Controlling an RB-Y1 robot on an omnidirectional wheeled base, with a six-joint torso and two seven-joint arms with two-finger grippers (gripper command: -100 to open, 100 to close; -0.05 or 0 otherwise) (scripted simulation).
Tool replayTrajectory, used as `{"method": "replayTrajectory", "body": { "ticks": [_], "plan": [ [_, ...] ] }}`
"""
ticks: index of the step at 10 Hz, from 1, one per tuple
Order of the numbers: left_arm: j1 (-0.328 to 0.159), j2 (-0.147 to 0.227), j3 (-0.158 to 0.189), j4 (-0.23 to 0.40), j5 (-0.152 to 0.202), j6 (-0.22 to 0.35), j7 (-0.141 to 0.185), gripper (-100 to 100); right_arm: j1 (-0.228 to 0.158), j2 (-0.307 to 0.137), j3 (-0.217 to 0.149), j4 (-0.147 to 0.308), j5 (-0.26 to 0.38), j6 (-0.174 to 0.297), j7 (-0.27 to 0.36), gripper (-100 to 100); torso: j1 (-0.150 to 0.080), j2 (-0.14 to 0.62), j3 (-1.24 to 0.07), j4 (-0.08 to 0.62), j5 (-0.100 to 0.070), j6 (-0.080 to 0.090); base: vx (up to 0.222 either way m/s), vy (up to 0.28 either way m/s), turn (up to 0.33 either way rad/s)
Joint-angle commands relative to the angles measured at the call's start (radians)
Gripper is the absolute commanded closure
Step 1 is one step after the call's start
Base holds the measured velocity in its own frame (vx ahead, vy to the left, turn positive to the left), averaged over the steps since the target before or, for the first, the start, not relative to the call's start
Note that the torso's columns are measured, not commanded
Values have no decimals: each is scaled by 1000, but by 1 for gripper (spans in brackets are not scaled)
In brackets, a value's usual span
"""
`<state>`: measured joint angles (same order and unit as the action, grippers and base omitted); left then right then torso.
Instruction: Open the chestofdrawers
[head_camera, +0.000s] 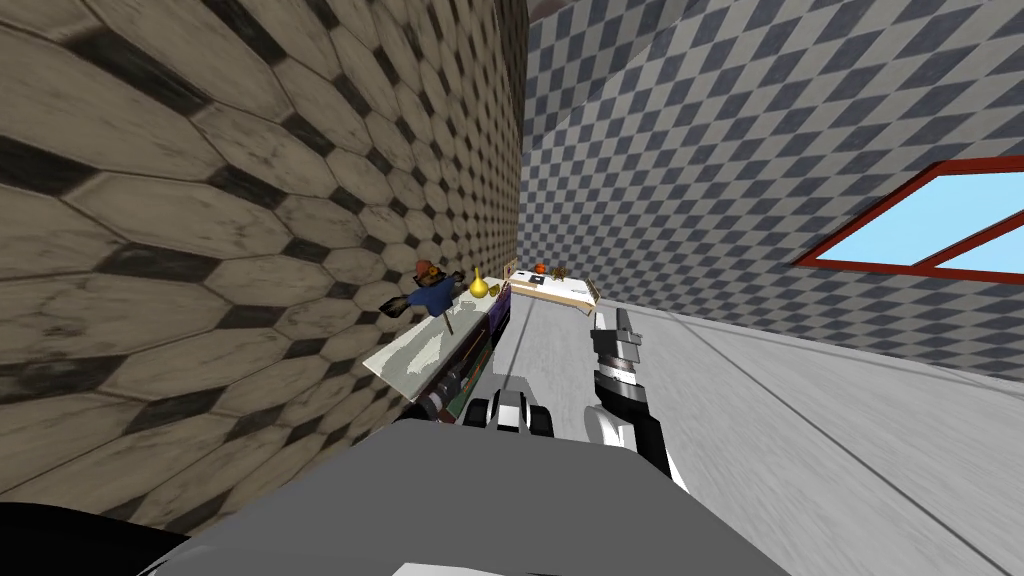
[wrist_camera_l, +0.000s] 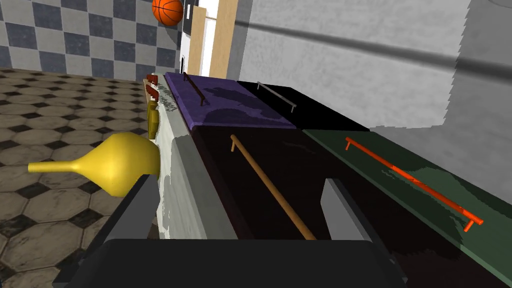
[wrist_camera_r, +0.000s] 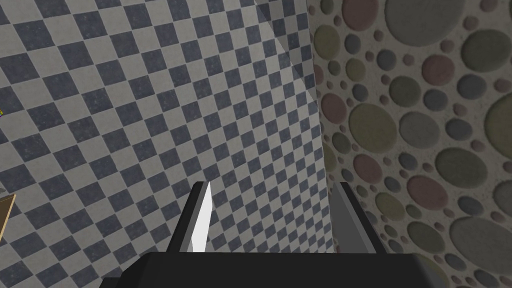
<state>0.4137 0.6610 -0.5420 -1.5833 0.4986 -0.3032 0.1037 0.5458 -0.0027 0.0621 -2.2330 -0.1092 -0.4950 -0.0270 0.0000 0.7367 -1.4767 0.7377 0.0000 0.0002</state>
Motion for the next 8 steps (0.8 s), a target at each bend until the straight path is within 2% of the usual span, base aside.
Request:
{"method": "replayTrajectory", "body": {
  "ticks": [1,6,7,8],
  "plan": [
    [-6,42,-32,50,31,20,6,-100,0,0,0,0,0,0,0,0,1,1,0,0,0,0,86,-23,-22],
    [-32,162,-126,199,111,41,30,-100,0,0,0,0,0,0,0,0,-1,0,0,0,0,0,103,-41,-53],
    [-32,162,-126,199,111,41,30,-100,0,0,0,0,0,0,0,0,1,1,1,0,0,0,80,-11,-6],
    [-36,182,-141,222,124,44,34,-100,0,0,0,0,0,0,0,0,2,3,2,1,1,0,62,-6,-28]
  ]
}}
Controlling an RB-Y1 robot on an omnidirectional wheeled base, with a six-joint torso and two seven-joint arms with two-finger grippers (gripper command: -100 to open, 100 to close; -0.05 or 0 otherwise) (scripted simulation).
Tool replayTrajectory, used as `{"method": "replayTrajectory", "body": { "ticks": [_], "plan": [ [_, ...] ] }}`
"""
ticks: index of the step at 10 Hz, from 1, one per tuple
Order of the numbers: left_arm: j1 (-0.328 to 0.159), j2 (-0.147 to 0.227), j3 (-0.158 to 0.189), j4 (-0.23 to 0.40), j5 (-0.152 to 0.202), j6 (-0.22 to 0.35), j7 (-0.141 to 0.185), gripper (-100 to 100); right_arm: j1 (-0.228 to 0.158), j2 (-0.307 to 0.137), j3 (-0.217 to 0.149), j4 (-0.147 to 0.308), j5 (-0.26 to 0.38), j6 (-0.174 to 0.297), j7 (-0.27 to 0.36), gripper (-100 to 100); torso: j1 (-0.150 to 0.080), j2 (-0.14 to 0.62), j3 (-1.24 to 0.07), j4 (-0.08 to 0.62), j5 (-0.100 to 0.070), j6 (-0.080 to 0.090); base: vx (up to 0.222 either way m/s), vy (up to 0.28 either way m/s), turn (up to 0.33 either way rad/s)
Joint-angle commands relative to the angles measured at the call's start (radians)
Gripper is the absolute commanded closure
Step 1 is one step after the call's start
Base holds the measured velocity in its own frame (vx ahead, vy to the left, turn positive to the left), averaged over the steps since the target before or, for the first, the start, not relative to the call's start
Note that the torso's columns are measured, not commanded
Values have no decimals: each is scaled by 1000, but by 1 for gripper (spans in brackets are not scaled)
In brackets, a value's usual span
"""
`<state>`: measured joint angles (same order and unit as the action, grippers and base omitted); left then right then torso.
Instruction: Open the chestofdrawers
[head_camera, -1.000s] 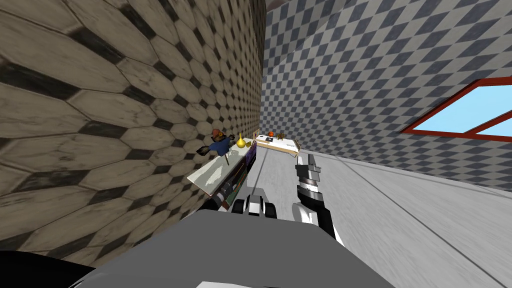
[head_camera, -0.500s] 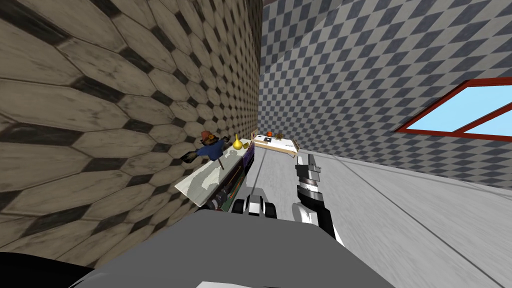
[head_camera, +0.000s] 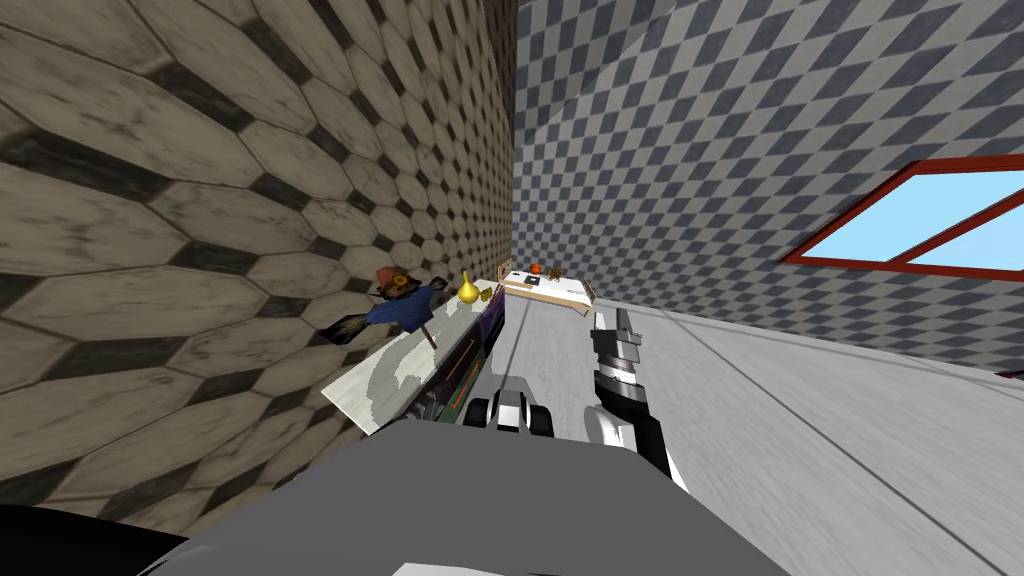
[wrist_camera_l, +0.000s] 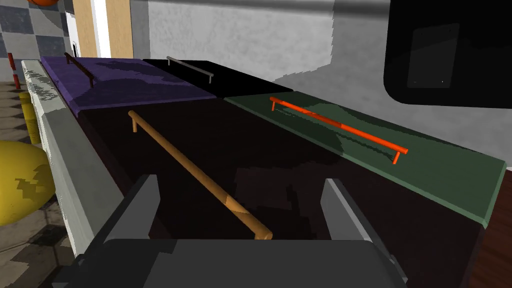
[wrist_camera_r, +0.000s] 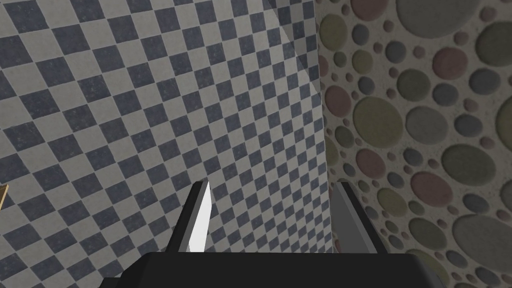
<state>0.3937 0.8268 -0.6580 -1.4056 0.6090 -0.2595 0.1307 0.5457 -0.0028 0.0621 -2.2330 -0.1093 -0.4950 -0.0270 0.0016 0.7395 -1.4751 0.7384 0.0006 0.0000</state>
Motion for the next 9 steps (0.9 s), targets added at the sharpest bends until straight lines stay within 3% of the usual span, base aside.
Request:
{"method": "replayTrajectory", "body": {
  "ticks": [1,4,5,6,9],
  "plan": [
    [-20,35,-38,65,25,3,10,-100,0,0,0,0,0,0,0,0,0,0,0,0,0,0,72,-13,-55],
    [-30,93,-77,122,59,11,20,-100,0,0,0,0,0,0,0,0,-2,-3,-2,-1,-1,0,89,-25,-38],
    [-26,83,-70,112,52,6,19,-100,0,0,0,0,0,0,0,0,-2,-3,-2,-1,-1,0,42,-11,-4],
    [-34,50,-64,140,37,11,17,-100,0,0,0,0,0,0,0,0,-1,1,0,0,0,0,22,13,-43],
    [-47,-1,-53,180,13,18,15,-100,0,0,0,0,0,0,0,0,3,-3,1,-1,4,2,17,28,-36]
  ]
}}
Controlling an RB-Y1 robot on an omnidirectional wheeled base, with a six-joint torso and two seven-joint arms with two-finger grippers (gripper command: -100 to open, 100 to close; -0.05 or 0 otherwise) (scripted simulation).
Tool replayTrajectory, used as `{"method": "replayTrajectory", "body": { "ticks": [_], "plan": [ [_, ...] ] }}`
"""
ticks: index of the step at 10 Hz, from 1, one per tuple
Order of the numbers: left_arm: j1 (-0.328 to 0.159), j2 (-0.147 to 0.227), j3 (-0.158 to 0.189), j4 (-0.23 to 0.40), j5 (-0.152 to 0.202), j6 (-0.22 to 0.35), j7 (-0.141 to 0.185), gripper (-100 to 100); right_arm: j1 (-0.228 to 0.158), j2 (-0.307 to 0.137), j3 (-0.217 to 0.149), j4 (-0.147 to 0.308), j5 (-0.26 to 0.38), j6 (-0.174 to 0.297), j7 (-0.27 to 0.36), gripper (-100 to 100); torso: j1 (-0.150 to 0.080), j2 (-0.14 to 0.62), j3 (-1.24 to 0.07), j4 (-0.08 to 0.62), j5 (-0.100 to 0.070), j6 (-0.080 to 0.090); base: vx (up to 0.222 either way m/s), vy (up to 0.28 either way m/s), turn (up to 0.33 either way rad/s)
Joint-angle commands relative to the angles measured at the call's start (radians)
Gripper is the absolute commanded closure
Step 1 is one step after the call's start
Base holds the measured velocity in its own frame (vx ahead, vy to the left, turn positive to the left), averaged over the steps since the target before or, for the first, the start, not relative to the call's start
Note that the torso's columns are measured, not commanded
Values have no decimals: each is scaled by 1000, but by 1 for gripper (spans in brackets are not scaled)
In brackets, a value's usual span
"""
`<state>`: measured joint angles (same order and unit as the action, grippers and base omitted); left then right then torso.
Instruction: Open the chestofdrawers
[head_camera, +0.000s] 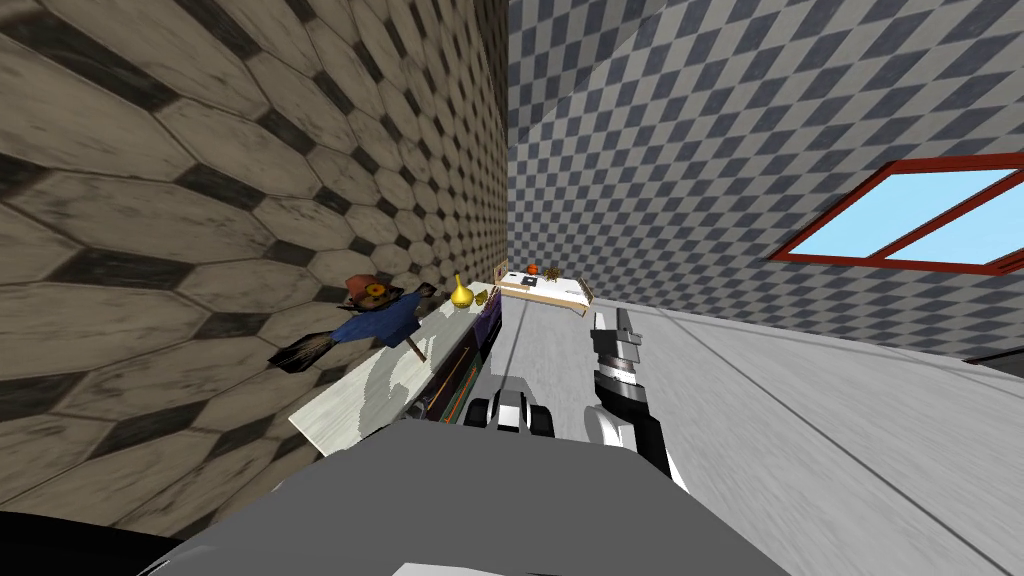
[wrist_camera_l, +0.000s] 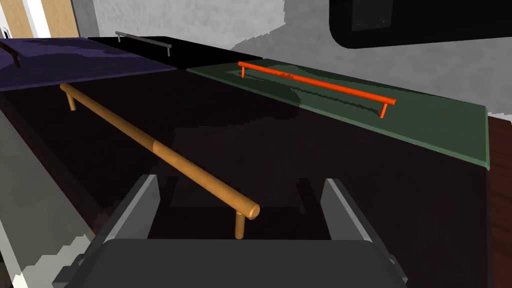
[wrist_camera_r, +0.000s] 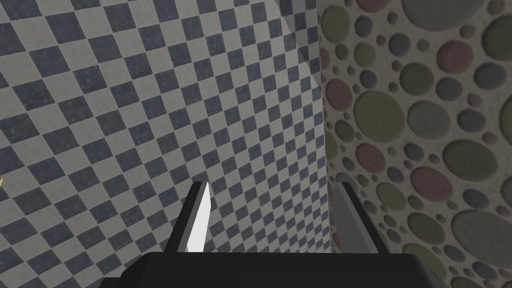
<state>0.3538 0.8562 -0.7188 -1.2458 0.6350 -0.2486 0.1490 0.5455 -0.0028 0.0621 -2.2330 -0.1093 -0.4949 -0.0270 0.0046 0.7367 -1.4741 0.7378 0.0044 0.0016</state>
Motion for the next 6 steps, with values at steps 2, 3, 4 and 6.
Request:
{"method": "replayTrajectory", "body": {
  "ticks": [2,3,4,6],
  "plan": [
    [3,12,-1,-13,7,2,-2,100,0,0,0,0,0,0,0,0,1,-1,-1,-1,0,0,-5,-12,18],
    [8,29,-5,-26,15,-1,-1,100,0,0,0,0,0,0,0,0,-1,0,-2,0,-3,-2,-9,-31,40],
    [12,46,-8,-40,23,-3,0,100,0,0,0,0,0,0,0,0,-2,2,-2,-2,-4,-4,-14,-28,36],
    [6,31,-3,-32,14,-1,-5,100,0,0,0,0,0,0,0,0,-6,4,-2,0,-6,-4,-8,-49,10]
  ]
}}
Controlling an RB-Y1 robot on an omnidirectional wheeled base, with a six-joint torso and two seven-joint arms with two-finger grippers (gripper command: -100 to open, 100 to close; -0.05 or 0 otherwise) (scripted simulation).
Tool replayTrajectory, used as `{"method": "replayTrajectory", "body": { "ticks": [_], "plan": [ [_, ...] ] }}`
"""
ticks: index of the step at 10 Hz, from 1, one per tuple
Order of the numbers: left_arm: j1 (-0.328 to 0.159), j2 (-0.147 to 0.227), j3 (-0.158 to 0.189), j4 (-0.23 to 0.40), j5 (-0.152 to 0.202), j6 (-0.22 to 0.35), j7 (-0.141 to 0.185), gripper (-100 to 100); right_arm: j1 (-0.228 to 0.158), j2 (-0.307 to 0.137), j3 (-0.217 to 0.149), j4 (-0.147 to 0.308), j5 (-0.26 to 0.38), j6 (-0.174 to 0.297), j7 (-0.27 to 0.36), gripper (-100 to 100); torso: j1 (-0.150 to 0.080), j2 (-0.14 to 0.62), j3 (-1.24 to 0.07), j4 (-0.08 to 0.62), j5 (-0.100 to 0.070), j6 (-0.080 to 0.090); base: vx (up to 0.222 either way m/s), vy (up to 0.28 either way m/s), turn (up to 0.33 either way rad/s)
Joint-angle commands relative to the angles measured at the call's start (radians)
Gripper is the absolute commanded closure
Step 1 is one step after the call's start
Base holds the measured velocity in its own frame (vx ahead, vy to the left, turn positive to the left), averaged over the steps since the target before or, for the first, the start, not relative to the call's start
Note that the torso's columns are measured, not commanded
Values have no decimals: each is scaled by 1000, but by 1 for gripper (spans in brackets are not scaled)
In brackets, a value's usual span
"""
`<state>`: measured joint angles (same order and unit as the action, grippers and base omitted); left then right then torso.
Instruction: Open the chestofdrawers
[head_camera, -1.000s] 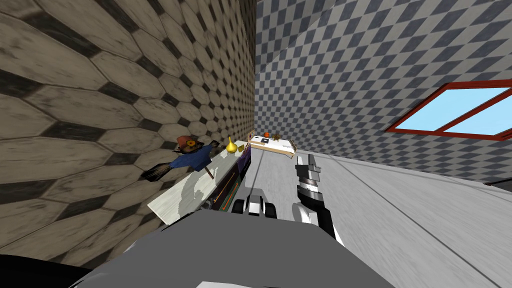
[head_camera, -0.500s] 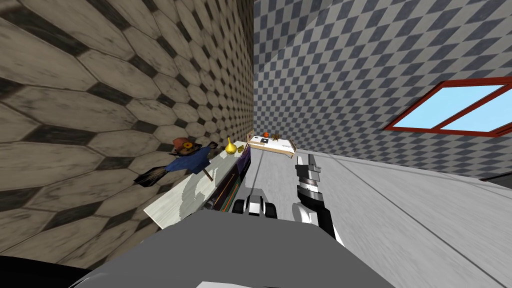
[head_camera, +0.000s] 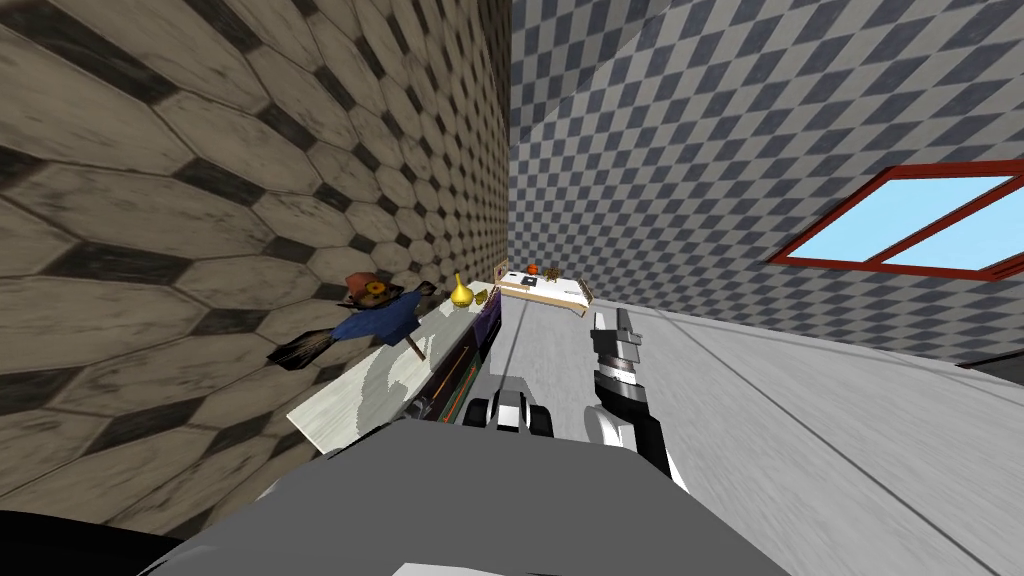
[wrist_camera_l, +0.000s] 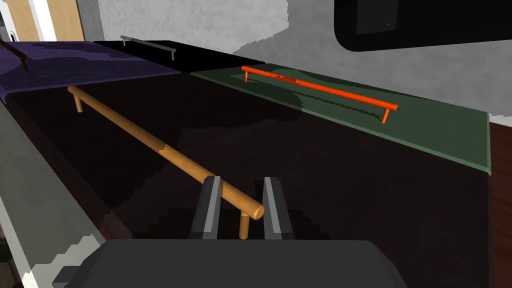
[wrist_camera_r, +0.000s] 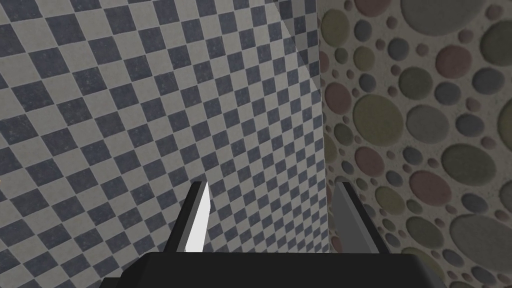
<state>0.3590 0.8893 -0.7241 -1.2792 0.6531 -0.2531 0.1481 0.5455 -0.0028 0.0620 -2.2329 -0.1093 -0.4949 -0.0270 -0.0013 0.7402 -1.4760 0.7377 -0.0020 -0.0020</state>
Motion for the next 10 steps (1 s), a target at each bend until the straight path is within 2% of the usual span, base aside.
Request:
{"method": "replayTrajectory", "body": {
  "ticks": [1,4,6,8,9,10],
  "plan": [
    [1,-3,3,1,-5,4,-5,100,0,0,0,0,0,0,0,0,-4,-1,1,0,1,1,-14,-153,26],
    [3,-8,8,4,-12,11,-13,100,0,0,0,0,0,0,0,0,-1,-5,0,0,3,4,-25,-220,27],
    [7,-9,6,-1,-13,13,-15,100,0,0,0,0,0,0,0,0,8,-3,-1,1,1,2,-22,-114,17],
    [9,-9,6,-6,-16,15,-20,100,0,0,0,0,0,0,0,0,0,-4,0,-1,4,3,-21,-193,38],
    [18,43,1,-41,10,8,-15,-100,0,0,0,0,0,0,0,0,0,-5,0,-1,4,4,-8,-132,70],
    [23,69,-2,-60,22,5,-14,-100,0,0,0,0,0,0,0,0,5,-5,-1,0,2,2,18,-49,53]
  ]
}}
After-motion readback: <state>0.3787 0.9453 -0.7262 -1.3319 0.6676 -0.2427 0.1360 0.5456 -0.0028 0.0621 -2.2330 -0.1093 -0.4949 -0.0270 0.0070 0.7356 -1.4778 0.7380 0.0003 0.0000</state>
